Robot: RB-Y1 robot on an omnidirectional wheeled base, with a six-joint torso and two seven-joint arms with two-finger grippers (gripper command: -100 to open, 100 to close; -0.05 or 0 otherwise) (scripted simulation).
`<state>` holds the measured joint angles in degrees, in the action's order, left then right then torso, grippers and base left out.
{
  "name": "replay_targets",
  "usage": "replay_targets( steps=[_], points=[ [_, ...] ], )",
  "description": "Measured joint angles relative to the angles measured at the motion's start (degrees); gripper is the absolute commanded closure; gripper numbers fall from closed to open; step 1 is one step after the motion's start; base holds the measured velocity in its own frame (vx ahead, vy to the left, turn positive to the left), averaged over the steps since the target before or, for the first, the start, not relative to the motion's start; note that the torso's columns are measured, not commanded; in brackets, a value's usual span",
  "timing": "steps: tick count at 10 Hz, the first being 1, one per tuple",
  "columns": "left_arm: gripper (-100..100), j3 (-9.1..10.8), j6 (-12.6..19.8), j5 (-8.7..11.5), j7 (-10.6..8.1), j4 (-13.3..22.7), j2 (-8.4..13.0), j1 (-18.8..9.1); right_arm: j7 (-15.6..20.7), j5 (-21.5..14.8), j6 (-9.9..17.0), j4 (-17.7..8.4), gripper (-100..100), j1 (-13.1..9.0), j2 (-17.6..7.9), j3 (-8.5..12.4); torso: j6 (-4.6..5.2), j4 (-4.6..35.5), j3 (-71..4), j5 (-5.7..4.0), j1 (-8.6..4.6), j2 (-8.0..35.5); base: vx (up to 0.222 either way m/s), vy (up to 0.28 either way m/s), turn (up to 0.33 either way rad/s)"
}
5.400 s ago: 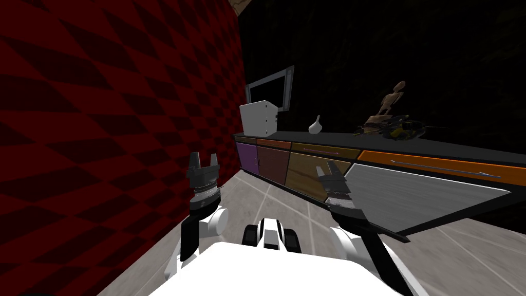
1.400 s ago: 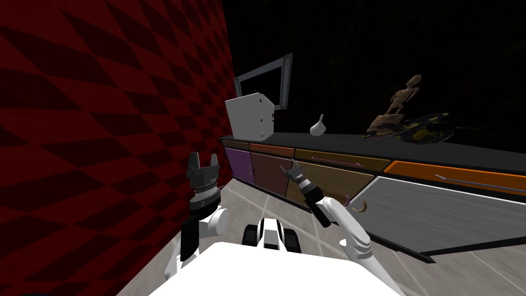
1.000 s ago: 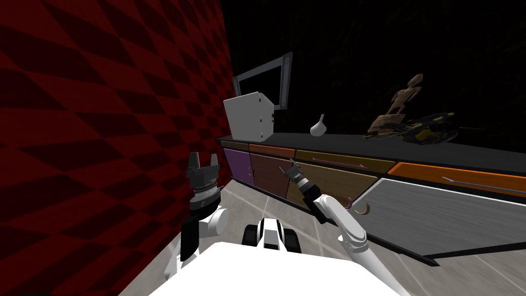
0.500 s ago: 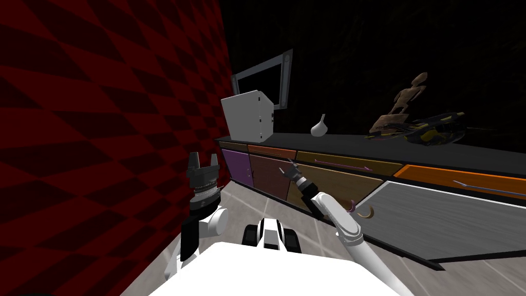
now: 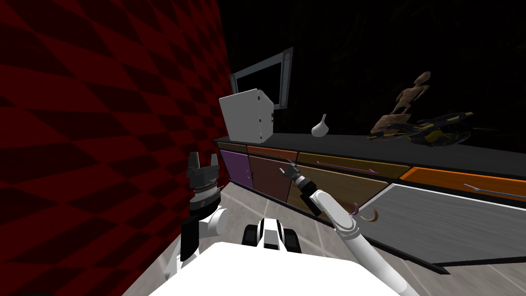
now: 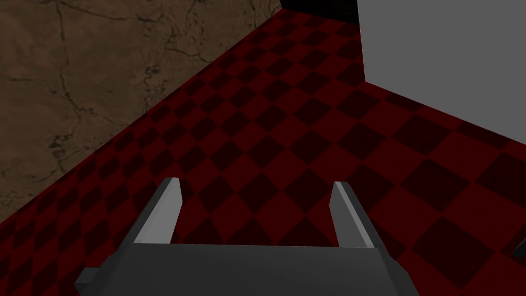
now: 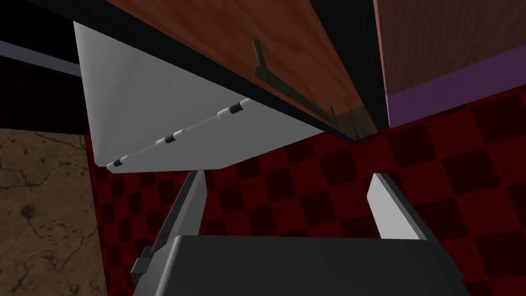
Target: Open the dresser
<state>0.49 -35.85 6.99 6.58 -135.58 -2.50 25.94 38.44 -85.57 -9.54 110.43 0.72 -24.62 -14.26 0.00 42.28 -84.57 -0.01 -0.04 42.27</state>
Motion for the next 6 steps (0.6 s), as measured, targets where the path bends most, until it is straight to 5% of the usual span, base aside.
replay_targets(
  steps=[6],
  points=[
    [0,0.0,0.0,0.0,0.0,0.0,0.0,0.0,3.02,-10.3,1.53,-2.56,-100,-3.38,-2.73,-1.8,0.0,-0.02,-0.04,0.02,0.06,-0.05,0.057,0.012,-0.017]
  ],
)
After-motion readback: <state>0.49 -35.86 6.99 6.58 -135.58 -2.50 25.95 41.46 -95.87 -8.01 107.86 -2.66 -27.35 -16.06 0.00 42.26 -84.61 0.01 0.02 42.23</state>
